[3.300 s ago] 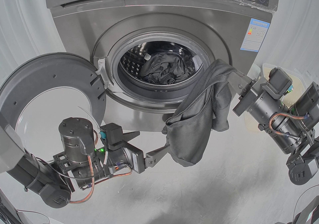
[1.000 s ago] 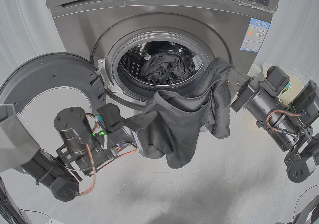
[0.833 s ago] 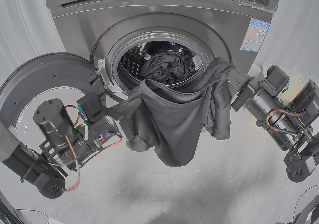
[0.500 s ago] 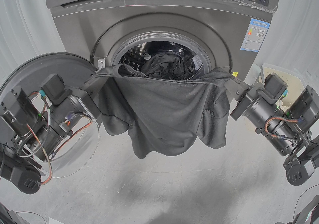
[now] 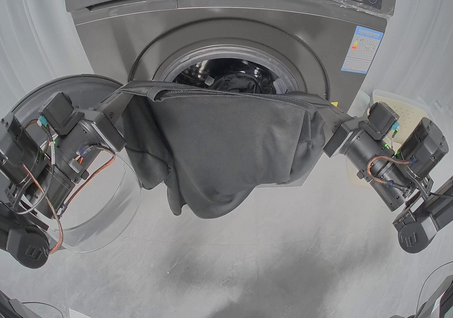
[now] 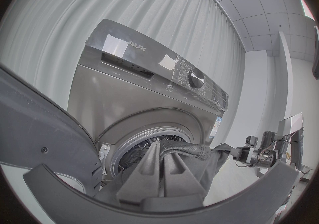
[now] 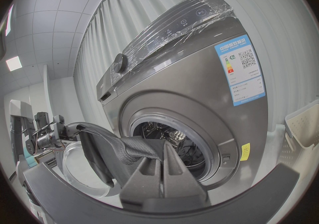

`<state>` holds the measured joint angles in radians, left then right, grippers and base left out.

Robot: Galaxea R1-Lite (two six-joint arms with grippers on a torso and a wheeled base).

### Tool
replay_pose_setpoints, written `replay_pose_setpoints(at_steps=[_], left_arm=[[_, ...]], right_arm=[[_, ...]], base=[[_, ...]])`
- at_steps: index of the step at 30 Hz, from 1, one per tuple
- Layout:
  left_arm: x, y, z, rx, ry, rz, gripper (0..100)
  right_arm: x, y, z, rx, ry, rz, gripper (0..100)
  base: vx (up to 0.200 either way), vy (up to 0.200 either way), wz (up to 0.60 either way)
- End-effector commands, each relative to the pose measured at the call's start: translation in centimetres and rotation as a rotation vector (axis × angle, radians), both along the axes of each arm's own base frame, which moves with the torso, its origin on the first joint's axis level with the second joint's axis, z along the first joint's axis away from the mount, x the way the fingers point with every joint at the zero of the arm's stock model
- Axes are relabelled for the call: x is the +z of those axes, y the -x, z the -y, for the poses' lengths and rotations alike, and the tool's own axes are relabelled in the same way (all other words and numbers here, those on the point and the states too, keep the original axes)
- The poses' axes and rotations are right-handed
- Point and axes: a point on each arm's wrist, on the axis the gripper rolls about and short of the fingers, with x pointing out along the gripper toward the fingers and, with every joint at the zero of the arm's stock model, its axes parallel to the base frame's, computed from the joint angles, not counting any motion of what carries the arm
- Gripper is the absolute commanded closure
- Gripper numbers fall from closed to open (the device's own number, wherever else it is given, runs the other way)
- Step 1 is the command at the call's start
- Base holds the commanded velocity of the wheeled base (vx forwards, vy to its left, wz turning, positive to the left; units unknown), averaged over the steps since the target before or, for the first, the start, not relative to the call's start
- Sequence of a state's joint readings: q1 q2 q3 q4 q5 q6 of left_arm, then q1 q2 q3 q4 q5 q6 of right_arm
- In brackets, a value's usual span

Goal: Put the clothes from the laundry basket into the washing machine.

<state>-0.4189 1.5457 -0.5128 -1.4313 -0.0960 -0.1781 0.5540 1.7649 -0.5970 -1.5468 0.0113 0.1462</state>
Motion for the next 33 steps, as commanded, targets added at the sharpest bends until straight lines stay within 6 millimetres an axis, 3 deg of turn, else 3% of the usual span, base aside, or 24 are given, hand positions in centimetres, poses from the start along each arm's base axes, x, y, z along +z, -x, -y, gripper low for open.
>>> replay_pose_setpoints(at_steps=[1,24,33], left_arm=[[-0.1,-0.4,-0.4,0.022,-0.001,-0.002,100],[0.3,-0.5,-0.3,0.028,0.004,0.011,100],[0.8,-0.3,-0.4,0.028,0.012,0.029,100]], right_arm=[[0.6,-0.5,0.1,-0.017,-0.015,0.020,100],[3.9,0.2,1.3,-0.046,-0.069,0.127,100],[4.0,0.2,1.3,-0.047,-0.071,0.129,100]], base=[[0.000,0.000,0.00],[0.000,0.000,0.00],[0.000,0.000,0.00]])
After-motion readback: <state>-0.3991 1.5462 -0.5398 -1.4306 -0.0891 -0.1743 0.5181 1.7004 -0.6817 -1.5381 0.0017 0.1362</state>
